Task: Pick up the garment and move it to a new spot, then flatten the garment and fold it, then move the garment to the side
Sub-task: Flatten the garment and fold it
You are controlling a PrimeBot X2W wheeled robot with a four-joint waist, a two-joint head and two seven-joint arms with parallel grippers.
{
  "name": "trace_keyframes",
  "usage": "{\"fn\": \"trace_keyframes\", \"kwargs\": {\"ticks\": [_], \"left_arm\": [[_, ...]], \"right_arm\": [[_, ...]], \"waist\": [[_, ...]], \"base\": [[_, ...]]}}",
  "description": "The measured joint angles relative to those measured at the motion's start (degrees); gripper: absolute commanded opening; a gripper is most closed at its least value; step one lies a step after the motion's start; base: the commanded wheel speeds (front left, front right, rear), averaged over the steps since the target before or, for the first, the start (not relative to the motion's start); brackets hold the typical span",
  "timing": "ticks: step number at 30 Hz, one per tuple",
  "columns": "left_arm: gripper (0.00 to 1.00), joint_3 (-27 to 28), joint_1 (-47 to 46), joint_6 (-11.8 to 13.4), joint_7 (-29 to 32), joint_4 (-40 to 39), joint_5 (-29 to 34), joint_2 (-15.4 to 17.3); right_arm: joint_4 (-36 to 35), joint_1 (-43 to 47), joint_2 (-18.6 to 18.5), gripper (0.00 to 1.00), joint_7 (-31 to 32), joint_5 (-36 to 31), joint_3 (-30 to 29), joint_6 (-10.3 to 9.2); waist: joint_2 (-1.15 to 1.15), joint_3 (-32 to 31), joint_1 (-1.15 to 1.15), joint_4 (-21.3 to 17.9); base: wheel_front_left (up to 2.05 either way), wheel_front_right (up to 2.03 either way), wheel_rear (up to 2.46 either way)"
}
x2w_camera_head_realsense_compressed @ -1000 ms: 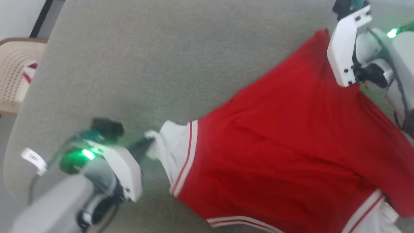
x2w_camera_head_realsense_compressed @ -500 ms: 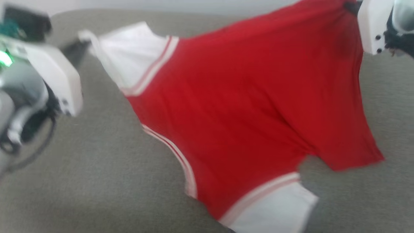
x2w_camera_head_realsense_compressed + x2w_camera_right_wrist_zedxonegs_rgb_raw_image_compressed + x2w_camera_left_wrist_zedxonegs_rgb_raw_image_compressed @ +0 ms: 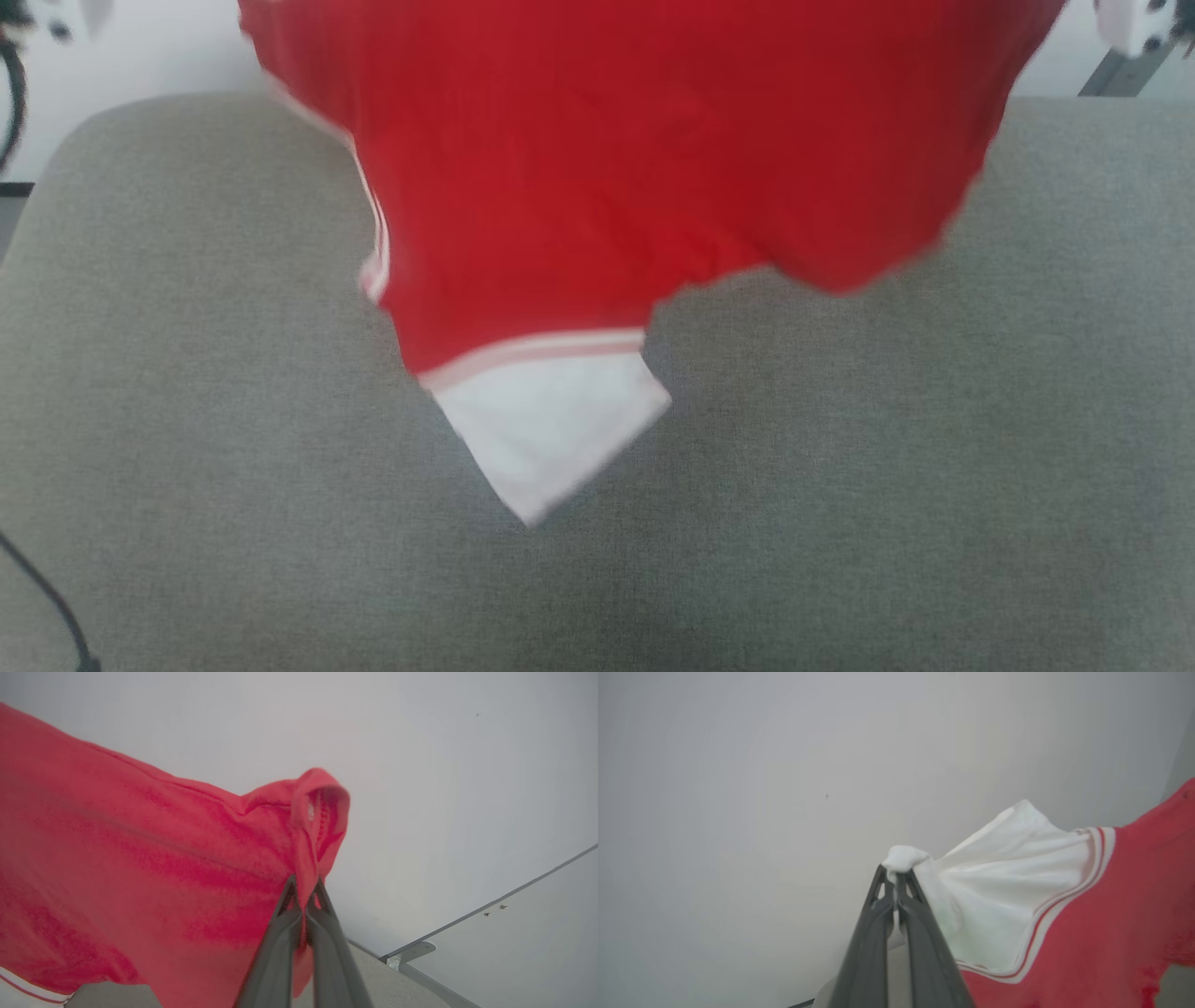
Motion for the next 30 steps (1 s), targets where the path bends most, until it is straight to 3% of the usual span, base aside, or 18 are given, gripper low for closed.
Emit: {"fn": "trace_keyframes", "kwargs": {"ticks": [6,13,21,25,30], "left_arm": [[0.00,-0.35,-7.36,-1.92,-4.90,7.23,3.64,-3.79],[0.00,-0.21,-16.70,-2.44,-14.30,15.85,8.40,-8.40],[0.00,0.42,-28.39,-0.35,-27.46,24.37,14.90,-12.05],[0.00,1.20,-32.81,1.63,-37.15,27.29,17.92,-13.17],[0.00,2.57,-34.65,2.01,-41.88,27.74,19.26,-14.74]], "right_arm": [[3.67,-2.55,1.90,0.00,-3.94,-3.96,-2.61,0.00],[10.24,-8.14,5.35,0.00,-11.70,-11.37,-6.59,-0.01],[19.74,-16.78,9.43,0.00,-28.70,-23.84,-14.32,0.00],[24.93,-20.14,11.58,0.00,-36.57,-30.84,-18.84,0.00],[28.16,-21.82,13.06,0.00,-39.71,-39.49,-23.36,0.00]], "waist": [[0.00,2.28,0.00,-0.28],[0.00,8.06,0.00,-0.61],[0.00,16.70,0.00,-0.91],[0.00,20.66,0.00,-0.81],[0.00,24.00,0.00,-0.04]], "base": [[0.00,0.00,0.00],[0.00,0.00,0.00],[0.00,0.00,0.00],[0.00,0.00,0.00],[0.00,0.00,0.00]]}}
